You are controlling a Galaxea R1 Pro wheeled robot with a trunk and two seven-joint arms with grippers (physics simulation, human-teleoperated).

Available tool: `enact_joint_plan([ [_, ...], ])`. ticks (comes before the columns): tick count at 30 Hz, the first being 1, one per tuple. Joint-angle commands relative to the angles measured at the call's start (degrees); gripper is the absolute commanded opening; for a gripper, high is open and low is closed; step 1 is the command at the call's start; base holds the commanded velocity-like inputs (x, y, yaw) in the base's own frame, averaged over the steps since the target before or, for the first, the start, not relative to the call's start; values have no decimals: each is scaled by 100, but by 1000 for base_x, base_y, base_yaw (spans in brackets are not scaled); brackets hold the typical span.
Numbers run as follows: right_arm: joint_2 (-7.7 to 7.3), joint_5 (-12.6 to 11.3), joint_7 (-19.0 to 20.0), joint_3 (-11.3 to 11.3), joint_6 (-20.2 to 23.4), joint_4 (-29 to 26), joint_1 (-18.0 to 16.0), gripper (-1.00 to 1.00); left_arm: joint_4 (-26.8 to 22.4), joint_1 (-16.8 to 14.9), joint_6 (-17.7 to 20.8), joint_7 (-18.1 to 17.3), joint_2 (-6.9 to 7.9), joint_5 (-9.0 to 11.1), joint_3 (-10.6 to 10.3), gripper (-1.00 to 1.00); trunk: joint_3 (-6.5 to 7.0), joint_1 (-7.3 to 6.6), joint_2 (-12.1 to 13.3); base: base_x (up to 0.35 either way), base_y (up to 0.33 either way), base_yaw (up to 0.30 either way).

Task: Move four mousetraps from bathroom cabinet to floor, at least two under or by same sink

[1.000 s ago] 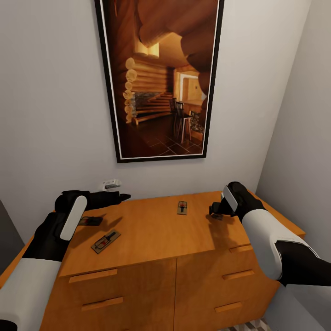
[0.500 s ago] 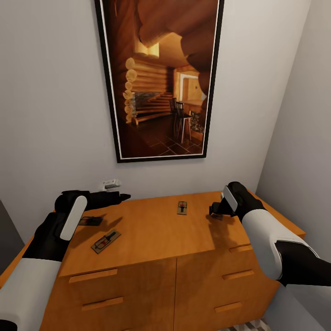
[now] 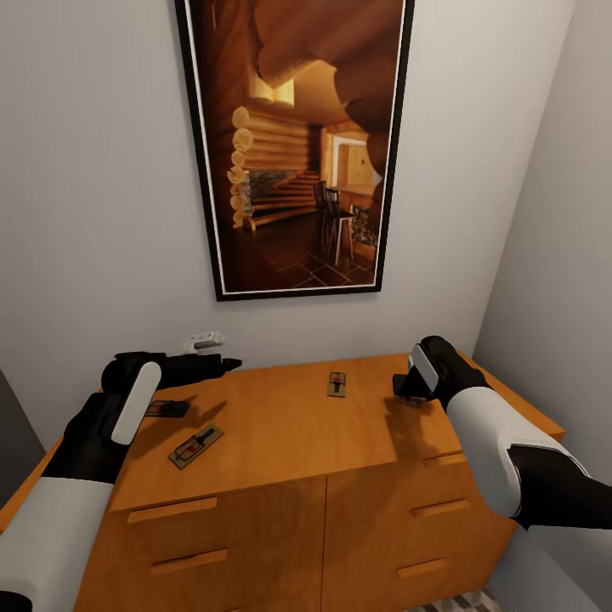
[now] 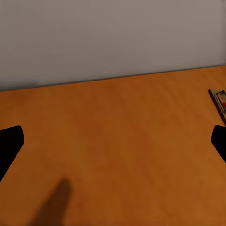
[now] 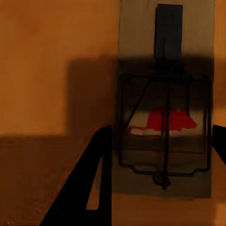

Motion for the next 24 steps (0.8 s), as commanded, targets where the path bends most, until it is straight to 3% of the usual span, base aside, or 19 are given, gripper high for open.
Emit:
enact_joint_plan([
  [1,4,-167,-30,-44,15,381,0,-100,-3,-5,17,-39,4,-42,-5,100,-8,0,-3,0,0,0],
  [22,-81,-145,-8,-36,15,175,0,-100,-3,-5,17,-39,3,-36,-5,100,-8,0,-3,0,0,0],
  [23,-133,-142,0,-33,15,19,0,-100,-3,-5,17,-39,3,-41,-5,100,-8,0,-3,0,0,0],
  [24,-491,-102,41,-27,15,-2511,0,-100,-12,-5,17,-39,7,-57,-5,100,-8,0,-3,0,0,0],
])
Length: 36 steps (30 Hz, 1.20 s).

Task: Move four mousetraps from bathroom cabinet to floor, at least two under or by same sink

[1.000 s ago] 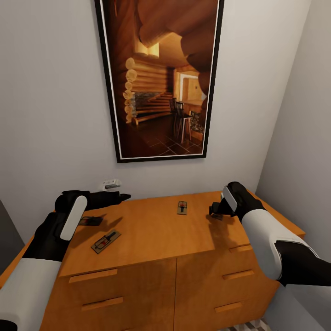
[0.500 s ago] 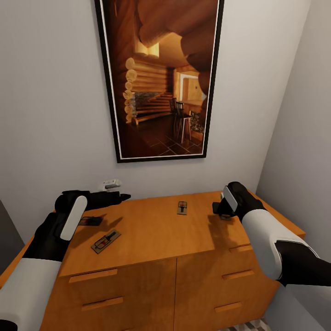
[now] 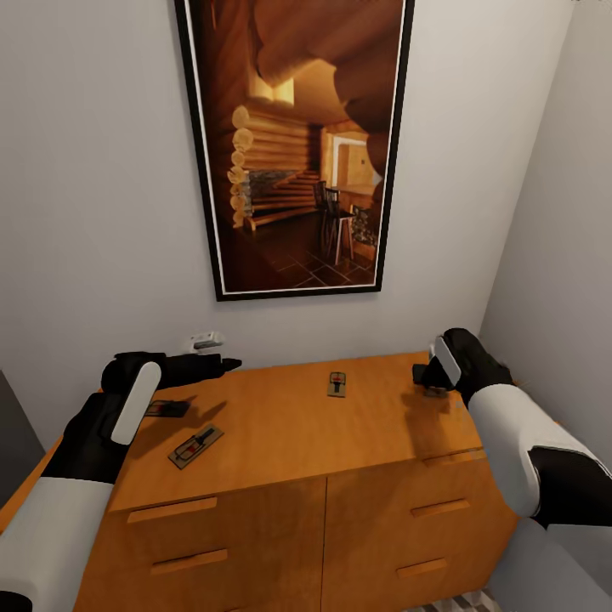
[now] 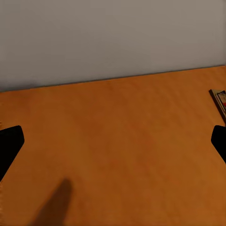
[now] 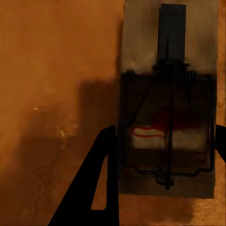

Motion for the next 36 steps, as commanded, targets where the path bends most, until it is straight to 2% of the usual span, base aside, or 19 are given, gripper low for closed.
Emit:
enact_joint_plan([
  [1,-61,1,-26,-19,19,-2120,-6,-100,-3,-5,16,-40,3,-40,-5,100,-6,-1,-5,0,0,0],
  [8,-68,23,-34,-19,19,-2278,-6,-100,-3,-5,16,-40,1,-44,-11,100,-6,-1,-5,0,0,0],
  [16,-192,27,-36,-17,19,-2308,-6,-100,-3,-5,16,-40,0,-37,-13,100,-6,-1,-5,0,0,0],
  [22,-217,21,-36,7,19,-2310,-6,-100,-3,-5,16,-40,0,-36,-14,100,-6,-1,-5,0,0,0],
  [36,-141,-37,-24,48,19,-2233,-6,-100,6,-5,18,-32,-8,-9,-14,100,-6,-1,-5,0,0,0],
])
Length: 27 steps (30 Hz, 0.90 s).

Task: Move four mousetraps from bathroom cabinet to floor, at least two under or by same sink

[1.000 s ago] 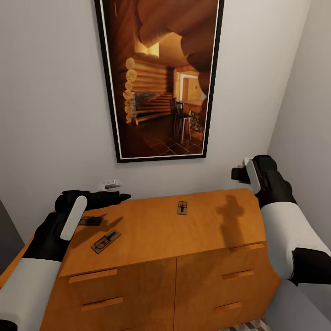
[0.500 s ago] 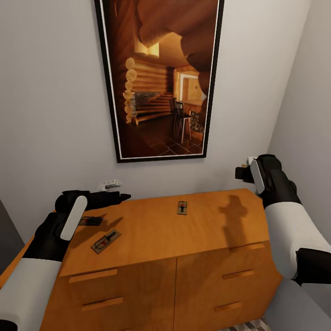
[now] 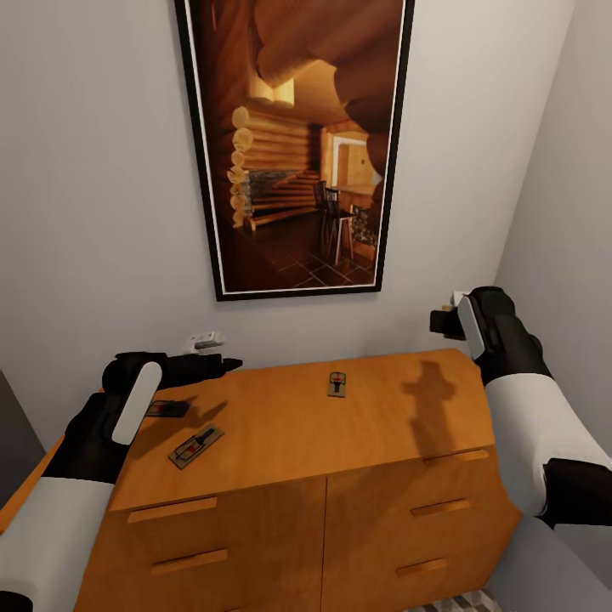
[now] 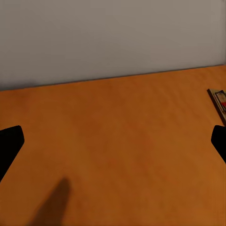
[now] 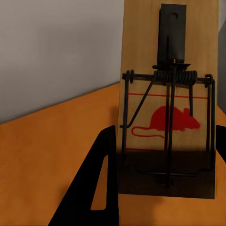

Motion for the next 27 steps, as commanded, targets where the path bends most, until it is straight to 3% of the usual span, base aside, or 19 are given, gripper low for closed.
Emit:
enact_joint_plan([
  [1,3,-42,-34,-1,19,0,-4,-100,-3,-5,16,-38,3,-39,-5,100,-7,0,-4,0,0,0],
  [27,18,-71,-21,-5,19,71,-4,-100,6,-5,15,-38,3,-32,4,100,-7,0,-4,0,0,0],
])
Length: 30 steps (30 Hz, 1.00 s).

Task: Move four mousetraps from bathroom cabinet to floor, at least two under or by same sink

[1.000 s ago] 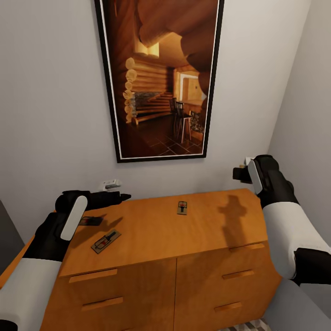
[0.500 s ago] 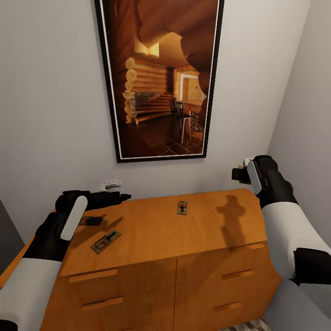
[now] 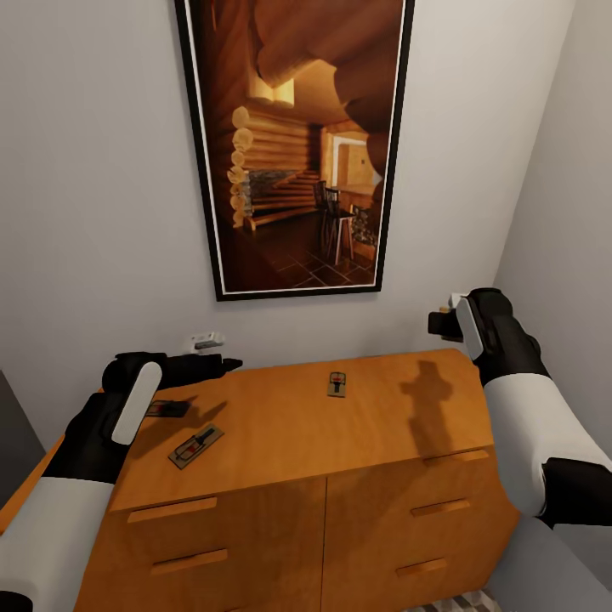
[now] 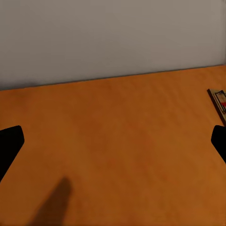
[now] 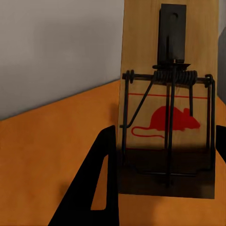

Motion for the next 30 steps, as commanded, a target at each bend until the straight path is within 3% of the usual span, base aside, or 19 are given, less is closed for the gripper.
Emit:
enact_joint_plan([
  [1,0,-46,-37,-2,19,-1,-4,-100,-2,-5,16,-38,4,-41,-5,100,-7,0,-4,0,0,0],
  [13,-27,2,-35,62,19,-12,-4,-100,3,-5,22,1,7,-64,-17,100,-7,0,-4,0,0,0],
  [18,-48,11,-36,363,19,-46,-4,-100,-2,-5,38,50,-2,-79,-28,100,-7,0,-4,0,0,0],
  [21,-53,0,-28,519,19,-80,-4,-100,-3,-5,63,122,-92,-89,-30,100,-7,0,-4,0,0,0],
  [26,-46,-32,-22,600,19,-134,-4,-100,-8,-5,91,479,-257,-120,-41,100,-7,0,-4,0,0,0],
  [30,-40,-43,-20,620,19,-150,-4,-100,-20,-5,100,1075,-335,-109,-46,100,-7,0,-4,0,0,0],
])
